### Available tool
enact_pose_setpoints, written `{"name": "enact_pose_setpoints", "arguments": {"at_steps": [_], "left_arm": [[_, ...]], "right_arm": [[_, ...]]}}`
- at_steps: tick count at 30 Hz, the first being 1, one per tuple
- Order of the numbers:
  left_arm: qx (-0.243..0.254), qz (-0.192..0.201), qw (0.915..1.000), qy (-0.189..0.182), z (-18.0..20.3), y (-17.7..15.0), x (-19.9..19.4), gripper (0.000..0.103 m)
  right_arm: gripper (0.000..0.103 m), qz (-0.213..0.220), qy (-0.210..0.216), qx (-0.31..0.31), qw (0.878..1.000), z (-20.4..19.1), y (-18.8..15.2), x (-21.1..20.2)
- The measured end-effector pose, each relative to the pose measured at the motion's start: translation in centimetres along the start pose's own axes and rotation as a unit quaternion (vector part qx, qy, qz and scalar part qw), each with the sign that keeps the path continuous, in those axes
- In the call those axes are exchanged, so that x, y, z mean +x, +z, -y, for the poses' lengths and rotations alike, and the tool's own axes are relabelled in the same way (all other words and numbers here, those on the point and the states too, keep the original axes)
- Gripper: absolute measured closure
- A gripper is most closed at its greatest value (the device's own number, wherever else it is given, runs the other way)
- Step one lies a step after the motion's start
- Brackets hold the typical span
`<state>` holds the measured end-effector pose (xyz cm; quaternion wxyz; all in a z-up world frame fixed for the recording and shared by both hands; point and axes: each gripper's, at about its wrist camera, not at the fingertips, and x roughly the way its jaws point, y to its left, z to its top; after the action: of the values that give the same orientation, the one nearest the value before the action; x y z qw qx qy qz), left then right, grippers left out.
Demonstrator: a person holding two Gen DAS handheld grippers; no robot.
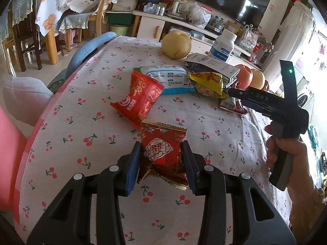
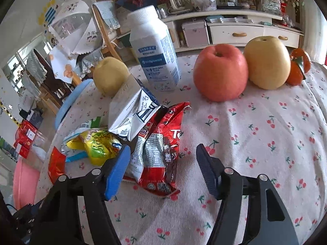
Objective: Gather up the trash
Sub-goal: 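Grasp the red snack wrapper with the left gripper while the right grasps the red Tim Tam-style wrapper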
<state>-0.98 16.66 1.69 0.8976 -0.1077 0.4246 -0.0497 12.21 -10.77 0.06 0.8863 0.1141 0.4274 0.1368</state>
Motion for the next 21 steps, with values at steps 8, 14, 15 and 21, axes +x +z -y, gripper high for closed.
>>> {"name": "enact_pose_setpoints", "arguments": {"at_steps": [8, 14, 15, 21], "left_arm": [[-0.001, 0.004, 1.0000, -0.005, 0.0, 0.0, -0.1, 0.061], [-0.001, 0.004, 1.0000, -0.005, -0.1, 0.1, -0.2, 0.061], [-0.002, 0.004, 1.0000, -0.005, -0.3, 0.1, -0.2, 0.061], [-0.009, 0.011, 0.9999, -0.008, -0.9, 0.2, -0.7, 0.061]], "right_arm": [[0.043, 0.002, -0.020, -0.037, 0.999, -1.5, 0.5, 1.2], [0.056, 0.002, -0.027, -0.061, 0.998, -2.5, 0.2, 1.3], [0.057, 0.002, -0.027, -0.061, 0.998, -2.6, 0.2, 1.2], [0.064, 0.003, -0.018, -0.067, 0.998, -2.2, -0.8, 0.3]]}}
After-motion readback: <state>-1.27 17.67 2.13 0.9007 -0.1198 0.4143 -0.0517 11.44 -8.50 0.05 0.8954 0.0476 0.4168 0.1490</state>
